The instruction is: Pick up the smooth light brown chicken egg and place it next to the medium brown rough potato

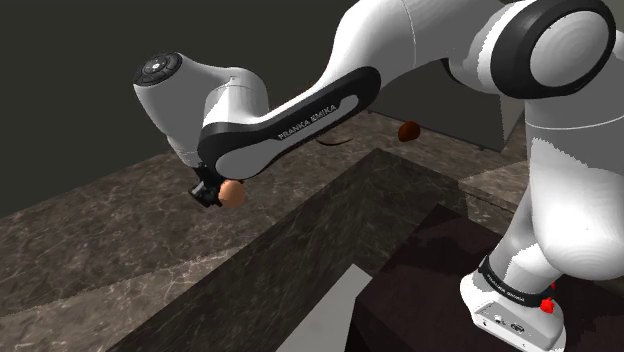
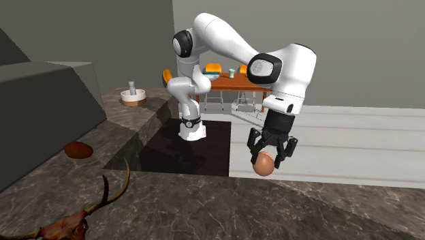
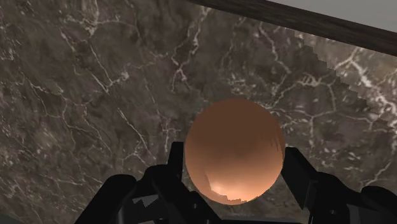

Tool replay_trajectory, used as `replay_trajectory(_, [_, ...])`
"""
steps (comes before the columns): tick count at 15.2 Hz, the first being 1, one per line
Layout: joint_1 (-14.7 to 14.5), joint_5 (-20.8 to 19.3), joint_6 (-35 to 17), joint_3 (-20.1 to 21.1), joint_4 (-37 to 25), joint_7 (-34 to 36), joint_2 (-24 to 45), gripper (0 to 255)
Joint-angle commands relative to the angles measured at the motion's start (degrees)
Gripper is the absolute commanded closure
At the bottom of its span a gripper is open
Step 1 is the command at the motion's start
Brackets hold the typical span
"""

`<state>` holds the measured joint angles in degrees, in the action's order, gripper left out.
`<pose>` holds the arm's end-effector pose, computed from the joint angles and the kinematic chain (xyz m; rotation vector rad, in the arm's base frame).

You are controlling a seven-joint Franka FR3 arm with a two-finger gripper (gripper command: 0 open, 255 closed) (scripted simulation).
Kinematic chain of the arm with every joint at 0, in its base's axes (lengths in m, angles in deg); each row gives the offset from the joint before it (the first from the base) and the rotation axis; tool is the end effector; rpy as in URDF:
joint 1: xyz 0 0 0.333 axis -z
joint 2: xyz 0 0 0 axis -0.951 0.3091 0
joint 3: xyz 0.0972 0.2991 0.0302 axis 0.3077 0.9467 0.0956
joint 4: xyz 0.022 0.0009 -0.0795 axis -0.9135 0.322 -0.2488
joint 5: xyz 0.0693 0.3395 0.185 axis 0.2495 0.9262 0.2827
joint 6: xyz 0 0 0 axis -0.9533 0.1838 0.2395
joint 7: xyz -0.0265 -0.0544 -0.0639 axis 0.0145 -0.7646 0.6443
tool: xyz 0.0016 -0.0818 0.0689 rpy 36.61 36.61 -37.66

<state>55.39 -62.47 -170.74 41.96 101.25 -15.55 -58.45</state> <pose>0.5399 0.4112 0.4053 2.8634 0.3274 0.3185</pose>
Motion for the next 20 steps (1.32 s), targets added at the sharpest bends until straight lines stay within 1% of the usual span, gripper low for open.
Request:
replay_trajectory(1, [0.1,0.5,1.2,0.2,-0.8,-0.7,-0.6,255])
replay_trajectory(13, [-0.3,2.3,8.1,0.9,-6.9,-3.8,-2.2,255])
replay_trajectory(16, [4.0,4.3,4.4,0.7,0.2,-6.6,-7.3,255])
replay_trajectory(20, [9.0,7.1,0.0,-0.2,8.2,-11.1,-13.3,255])
